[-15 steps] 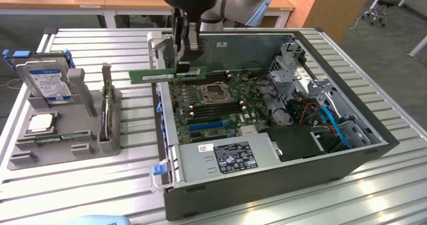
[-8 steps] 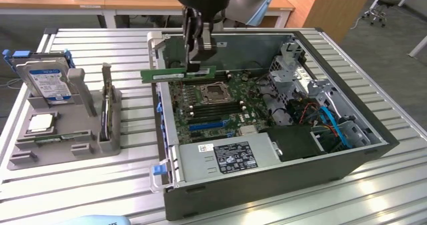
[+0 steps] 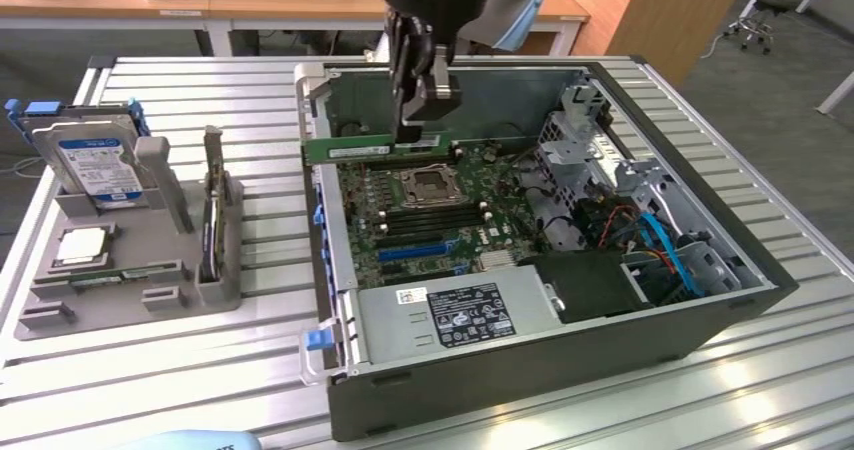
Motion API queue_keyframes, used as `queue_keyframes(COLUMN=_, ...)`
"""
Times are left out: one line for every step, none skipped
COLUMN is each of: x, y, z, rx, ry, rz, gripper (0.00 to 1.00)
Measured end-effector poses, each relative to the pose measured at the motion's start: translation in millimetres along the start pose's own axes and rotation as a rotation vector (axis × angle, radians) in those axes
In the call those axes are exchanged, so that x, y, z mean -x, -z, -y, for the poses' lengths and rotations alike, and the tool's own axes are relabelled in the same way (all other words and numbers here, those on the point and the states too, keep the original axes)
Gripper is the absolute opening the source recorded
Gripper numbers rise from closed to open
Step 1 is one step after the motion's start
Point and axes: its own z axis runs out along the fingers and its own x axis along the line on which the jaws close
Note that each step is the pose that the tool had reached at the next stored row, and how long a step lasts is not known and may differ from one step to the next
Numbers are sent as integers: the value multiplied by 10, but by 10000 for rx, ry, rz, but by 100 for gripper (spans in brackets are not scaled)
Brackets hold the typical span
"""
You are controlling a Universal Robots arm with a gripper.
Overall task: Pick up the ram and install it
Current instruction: 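Pick up the ram and move it above insertion slot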
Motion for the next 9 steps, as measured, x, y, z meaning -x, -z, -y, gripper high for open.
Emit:
queue_keyframes(x=0, y=1, z=24, rx=0, ry=0, rz=0, gripper=11)
queue_keyframes(x=0, y=2, z=48, rx=0, ry=0, rz=0, gripper=11)
queue_keyframes(x=0, y=4, z=72, rx=1, ry=0, rz=-1, gripper=11)
queue_keyframes(x=0, y=4, z=97, rx=0, ry=1, rz=0, gripper=11)
queue_keyframes(x=0, y=6, z=122, rx=1, ry=0, rz=-1, gripper=11)
queue_keyframes(x=0, y=7, z=147, rx=1, ry=0, rz=-1, gripper=11)
queue_keyframes(x=0, y=8, z=172, rx=0, ry=-1, rz=0, gripper=11)
queue_keyframes(x=0, y=8, z=200, rx=0, ry=0, rz=0, gripper=11)
queue_keyframes(x=0, y=10, z=228, rx=0, ry=0, rz=0, gripper=11)
